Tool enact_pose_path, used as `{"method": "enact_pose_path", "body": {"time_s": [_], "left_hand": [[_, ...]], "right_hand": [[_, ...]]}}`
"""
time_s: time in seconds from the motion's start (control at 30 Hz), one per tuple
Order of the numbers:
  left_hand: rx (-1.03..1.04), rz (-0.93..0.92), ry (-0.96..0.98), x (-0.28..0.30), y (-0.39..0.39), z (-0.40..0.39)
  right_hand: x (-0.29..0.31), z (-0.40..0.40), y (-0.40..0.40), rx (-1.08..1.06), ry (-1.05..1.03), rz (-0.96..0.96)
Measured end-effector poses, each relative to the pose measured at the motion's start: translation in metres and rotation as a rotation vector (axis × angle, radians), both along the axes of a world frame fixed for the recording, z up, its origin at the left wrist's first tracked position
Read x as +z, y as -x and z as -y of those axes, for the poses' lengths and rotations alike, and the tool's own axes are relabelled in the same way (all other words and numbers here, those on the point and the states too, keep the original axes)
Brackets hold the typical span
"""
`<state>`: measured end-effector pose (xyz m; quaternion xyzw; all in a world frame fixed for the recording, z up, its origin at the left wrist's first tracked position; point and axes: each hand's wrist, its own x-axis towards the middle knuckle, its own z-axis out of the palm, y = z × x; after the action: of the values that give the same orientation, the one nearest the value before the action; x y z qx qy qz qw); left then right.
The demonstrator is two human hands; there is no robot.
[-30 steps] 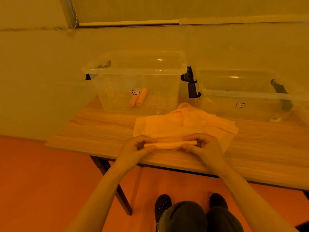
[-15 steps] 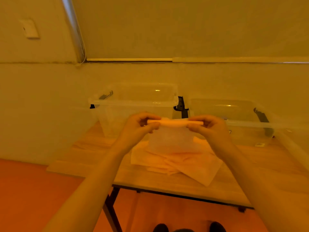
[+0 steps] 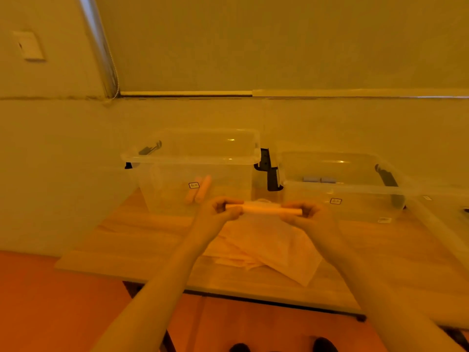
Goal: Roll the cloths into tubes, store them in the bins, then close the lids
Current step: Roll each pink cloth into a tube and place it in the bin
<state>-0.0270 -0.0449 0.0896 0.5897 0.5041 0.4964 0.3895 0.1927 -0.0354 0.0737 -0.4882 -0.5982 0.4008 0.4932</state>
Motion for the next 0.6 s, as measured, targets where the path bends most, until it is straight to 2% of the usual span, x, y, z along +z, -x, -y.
{"method": "enact_pose_path", "body": {"time_s": [0.23,0.37,0.6], "left_hand": [[0.022,0.040,0.093,-0.082,0.005,0.002],[0.050,0.078,0.059,-0.097,0.003,0.002],[0.074,0.103,0.015,-0.107,0.004,0.000]], "right_hand": [[-0.066,0.013,-0.006,-0.069,0.098,0.019],[-0.080,0.018,-0.009,-0.051,0.088,-0.006],[-0.089,0.015,-0.008,-0.178,-0.004,-0.094]]}}
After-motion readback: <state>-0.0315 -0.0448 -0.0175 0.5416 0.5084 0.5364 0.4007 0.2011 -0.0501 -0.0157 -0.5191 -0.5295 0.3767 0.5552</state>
